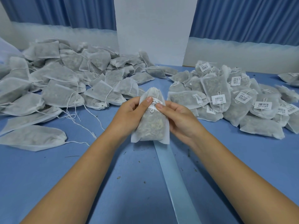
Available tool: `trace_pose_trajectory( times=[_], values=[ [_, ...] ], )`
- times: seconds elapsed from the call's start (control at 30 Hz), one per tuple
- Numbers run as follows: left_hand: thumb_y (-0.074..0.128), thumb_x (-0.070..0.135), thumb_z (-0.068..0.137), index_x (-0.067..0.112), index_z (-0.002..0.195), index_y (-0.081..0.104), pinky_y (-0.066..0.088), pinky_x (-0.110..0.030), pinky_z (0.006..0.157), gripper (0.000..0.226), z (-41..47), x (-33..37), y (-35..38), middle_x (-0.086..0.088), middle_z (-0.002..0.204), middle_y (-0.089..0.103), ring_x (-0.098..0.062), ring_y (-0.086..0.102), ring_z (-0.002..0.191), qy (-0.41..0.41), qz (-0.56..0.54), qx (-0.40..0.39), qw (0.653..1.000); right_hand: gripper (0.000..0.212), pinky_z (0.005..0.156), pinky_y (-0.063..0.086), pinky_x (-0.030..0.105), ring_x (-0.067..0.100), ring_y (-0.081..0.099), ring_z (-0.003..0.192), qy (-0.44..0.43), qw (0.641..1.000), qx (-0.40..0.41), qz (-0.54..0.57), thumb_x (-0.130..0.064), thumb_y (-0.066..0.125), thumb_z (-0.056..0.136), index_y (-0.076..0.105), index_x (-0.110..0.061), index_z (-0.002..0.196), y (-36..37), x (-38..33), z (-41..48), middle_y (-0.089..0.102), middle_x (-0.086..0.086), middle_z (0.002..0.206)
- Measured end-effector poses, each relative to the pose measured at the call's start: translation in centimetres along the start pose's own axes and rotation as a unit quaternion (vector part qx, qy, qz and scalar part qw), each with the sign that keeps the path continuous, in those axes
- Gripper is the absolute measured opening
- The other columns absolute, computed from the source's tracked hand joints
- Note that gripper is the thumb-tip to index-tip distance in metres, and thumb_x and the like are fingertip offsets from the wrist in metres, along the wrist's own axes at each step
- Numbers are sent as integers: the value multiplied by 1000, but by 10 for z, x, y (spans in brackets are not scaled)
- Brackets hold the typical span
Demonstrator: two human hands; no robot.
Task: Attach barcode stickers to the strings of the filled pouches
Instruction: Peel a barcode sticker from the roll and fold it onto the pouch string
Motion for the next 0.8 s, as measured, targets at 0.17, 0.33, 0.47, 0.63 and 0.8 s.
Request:
trace_pose_trajectory(
  times=[0.17,0.33,0.47,0.63,0.8],
  values=[
    [58,42,97,14,85,71,50,-32,71,33,3,-5,-9,-1,79,69,-14,63,75,-27,0,101,995,23,66,54,25,12,70,81,-40,986,52,-152,-24,71,88,65,-20,109,-5,-4,-1,76,0,90],
    [52,50,98,12,84,70,50,-32,67,45,8,-11,-25,-2,78,70,-16,64,72,-58,-18,166,984,45,46,47,22,18,69,63,-89,965,-16,-246,-16,70,89,47,-42,117,6,-4,-3,75,5,78],
    [39,53,102,14,90,66,57,-21,58,49,10,-17,-25,4,75,76,-7,74,71,-105,-165,167,966,15,49,50,20,14,65,55,-133,966,60,-215,-10,67,91,58,-21,95,-7,-14,-1,68,1,63],
    [42,53,101,10,91,62,55,-21,57,49,14,-24,-41,-2,85,72,-10,73,70,-145,-226,210,940,26,81,56,25,19,71,94,-195,967,155,-47,-2,62,93,65,-24,107,-30,-27,1,69,9,106],
    [49,34,101,13,85,60,55,-18,55,29,16,-24,-50,1,81,68,-8,68,64,-120,-165,239,949,41,92,55,28,16,53,129,-141,978,151,-33,-6,62,93,64,-38,117,-31,-19,2,56,5,130]
  ],
)
Point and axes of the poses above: each hand's wrist, its own z-axis towards the middle knuckle, its own y-axis out of the palm, x = y × z, the point moved 6 cm from there along z, towards the middle knuckle
